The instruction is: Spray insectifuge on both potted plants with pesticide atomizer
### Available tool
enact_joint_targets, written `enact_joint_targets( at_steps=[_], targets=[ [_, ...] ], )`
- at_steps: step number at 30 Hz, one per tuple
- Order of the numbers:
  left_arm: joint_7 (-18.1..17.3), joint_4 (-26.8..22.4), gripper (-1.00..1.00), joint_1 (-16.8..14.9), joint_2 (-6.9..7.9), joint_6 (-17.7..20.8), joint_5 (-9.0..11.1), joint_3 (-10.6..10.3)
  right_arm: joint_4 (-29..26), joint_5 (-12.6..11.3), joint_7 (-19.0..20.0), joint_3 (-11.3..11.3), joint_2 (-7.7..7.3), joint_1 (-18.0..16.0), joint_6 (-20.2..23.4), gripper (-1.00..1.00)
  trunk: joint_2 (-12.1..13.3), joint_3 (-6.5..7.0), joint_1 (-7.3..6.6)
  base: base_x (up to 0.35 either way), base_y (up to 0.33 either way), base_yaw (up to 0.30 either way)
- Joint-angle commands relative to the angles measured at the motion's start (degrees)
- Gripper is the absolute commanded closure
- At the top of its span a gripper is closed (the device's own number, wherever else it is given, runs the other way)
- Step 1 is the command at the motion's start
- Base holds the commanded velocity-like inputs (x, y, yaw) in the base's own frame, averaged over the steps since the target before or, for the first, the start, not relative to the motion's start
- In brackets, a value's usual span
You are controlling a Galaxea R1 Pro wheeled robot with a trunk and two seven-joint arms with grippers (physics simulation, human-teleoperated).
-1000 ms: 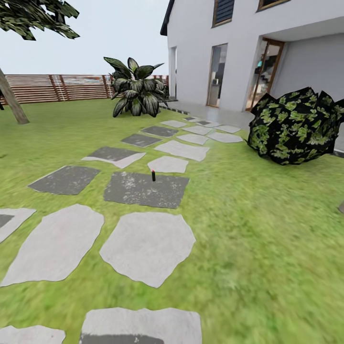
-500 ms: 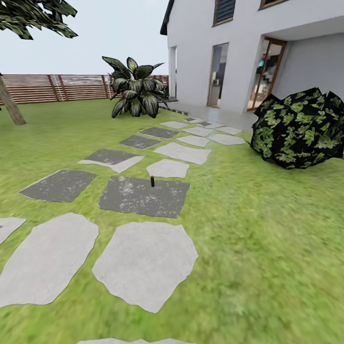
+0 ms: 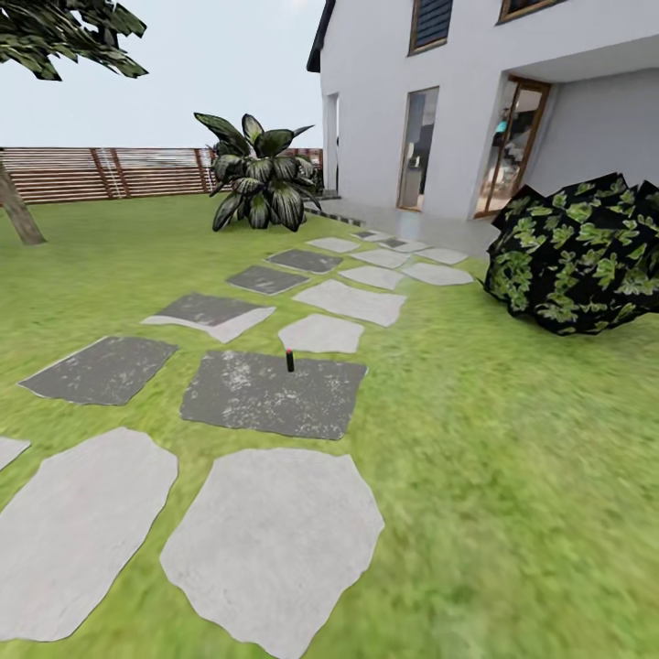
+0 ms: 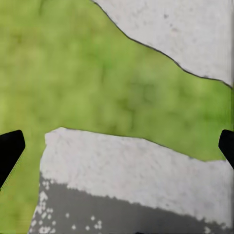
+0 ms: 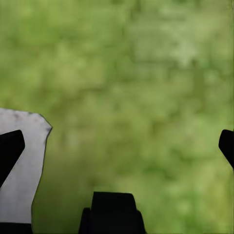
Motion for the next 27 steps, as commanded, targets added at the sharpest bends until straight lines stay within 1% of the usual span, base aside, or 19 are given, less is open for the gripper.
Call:
enact_joint_targets(
  at_steps=[1,27],
  targets=[
    [0.0,0.1,-1.00,0.0,-0.01,-0.2,0.0,0.1,0.1,0.4,0.0,0.0,-0.01,0.0,-0.1,-1.00,0.0,-0.05,0.02,0.338,0.000,0.000],
    [0.0,0.1,-1.00,0.0,-0.01,-0.2,0.0,0.1,0.0,0.3,0.1,0.2,0.07,0.0,-0.1,-1.00,0.0,-0.05,0.02,0.338,0.000,0.000]
  ],
)
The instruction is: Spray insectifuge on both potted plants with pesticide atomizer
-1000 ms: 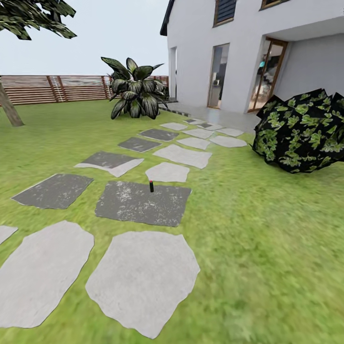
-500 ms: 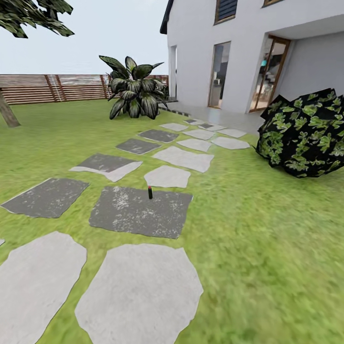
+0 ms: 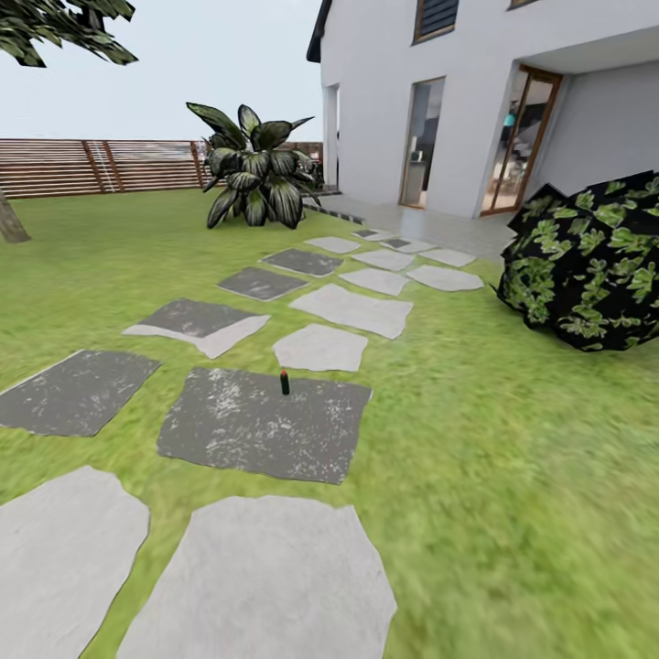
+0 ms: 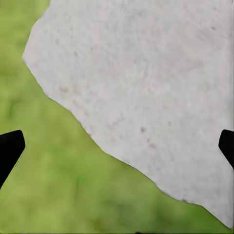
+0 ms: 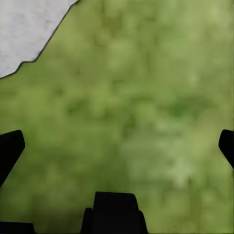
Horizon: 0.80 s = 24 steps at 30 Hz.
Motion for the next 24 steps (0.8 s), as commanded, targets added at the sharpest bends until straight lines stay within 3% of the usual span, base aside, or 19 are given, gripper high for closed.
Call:
enact_joint_targets(
  at_steps=[1,24],
  targets=[
    [0.0,0.1,-1.00,-0.1,-0.01,-0.2,0.0,0.1,0.0,0.4,0.0,0.0,-0.01,0.0,-0.1,-1.00,0.0,-0.05,0.03,0.338,0.000,0.000],
    [0.0,0.1,-1.00,-0.1,-0.01,-0.2,0.0,0.0,0.0,0.3,0.0,0.0,-0.01,0.0,-0.1,-1.00,0.0,-0.05,0.03,0.338,-0.002,0.000]
  ],
)
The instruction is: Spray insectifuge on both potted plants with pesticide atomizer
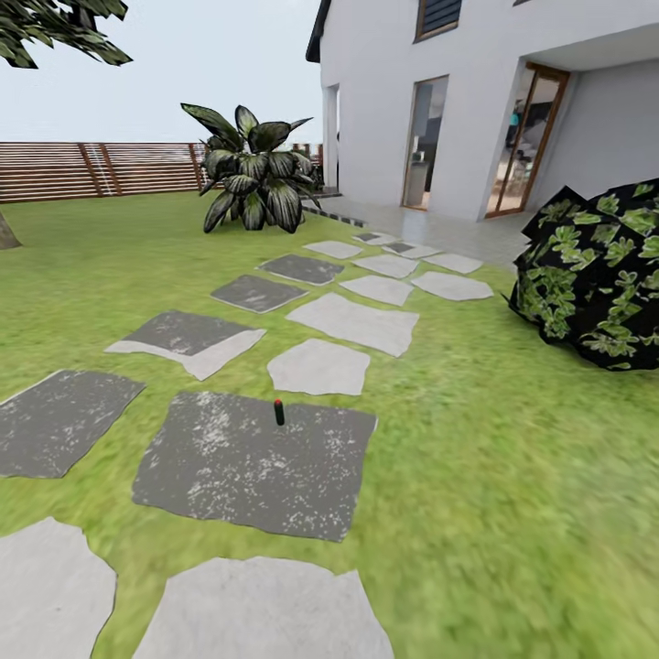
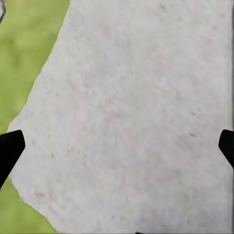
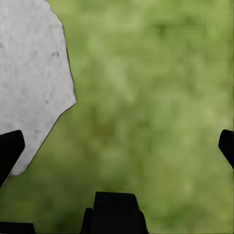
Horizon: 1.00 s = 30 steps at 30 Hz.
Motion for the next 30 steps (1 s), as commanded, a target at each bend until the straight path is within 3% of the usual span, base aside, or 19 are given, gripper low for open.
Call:
enact_joint_targets(
  at_steps=[1,30],
  targets=[
    [0.0,0.1,-1.00,0.0,-0.03,-0.2,0.0,0.1,0.0,0.4,0.0,0.0,-0.01,0.0,-0.1,-1.00,0.0,-0.05,0.03,0.339,-0.050,0.000],
    [0.0,0.1,-1.00,0.0,-0.08,-0.2,0.0,0.0,0.0,0.5,0.0,0.0,-0.01,0.0,-0.1,-1.00,0.0,-0.05,0.03,0.292,-0.141,0.000]
  ],
)
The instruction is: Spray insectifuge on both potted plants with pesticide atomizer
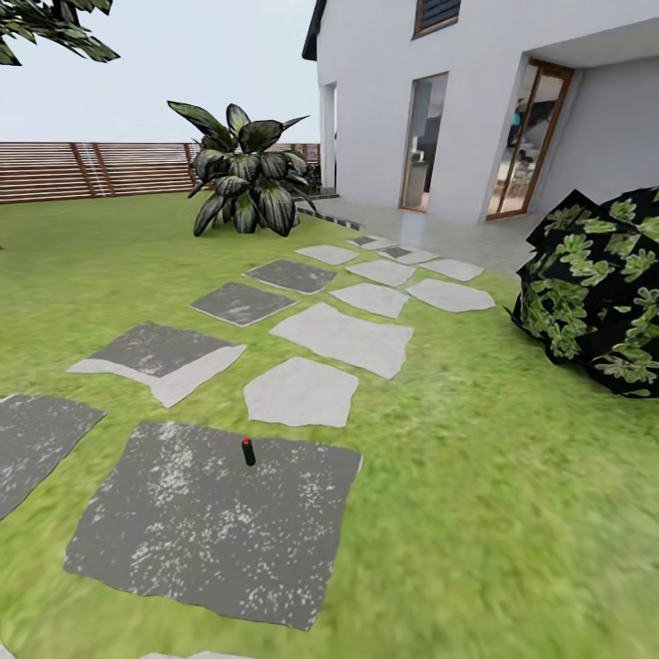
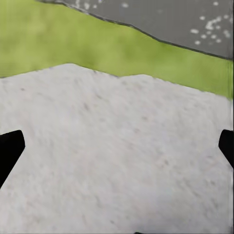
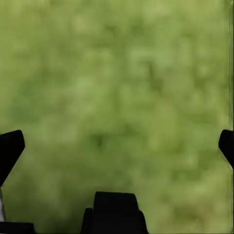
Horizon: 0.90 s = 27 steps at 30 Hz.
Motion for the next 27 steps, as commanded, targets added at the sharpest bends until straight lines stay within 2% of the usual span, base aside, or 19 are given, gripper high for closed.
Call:
enact_joint_targets(
  at_steps=[1,9,27],
  targets=[
    [0.0,0.0,-1.00,0.0,-0.01,-0.2,0.0,0.1,0.1,0.4,0.0,0.0,-0.01,0.0,-0.2,-1.00,0.0,-0.05,0.02,0.279,-0.163,0.000],
    [0.0,0.0,-1.00,0.0,-0.01,-0.2,0.0,0.1,0.1,0.4,0.0,0.0,-0.01,0.0,-0.2,-1.00,0.0,-0.05,0.02,0.279,-0.164,0.056],
    [0.0,0.0,-1.00,0.0,-0.02,-0.2,0.0,0.0,0.0,0.4,0.0,0.0,-0.01,0.0,-0.2,-1.00,0.0,-0.05,0.02,0.264,-0.176,0.161]
  ],
)
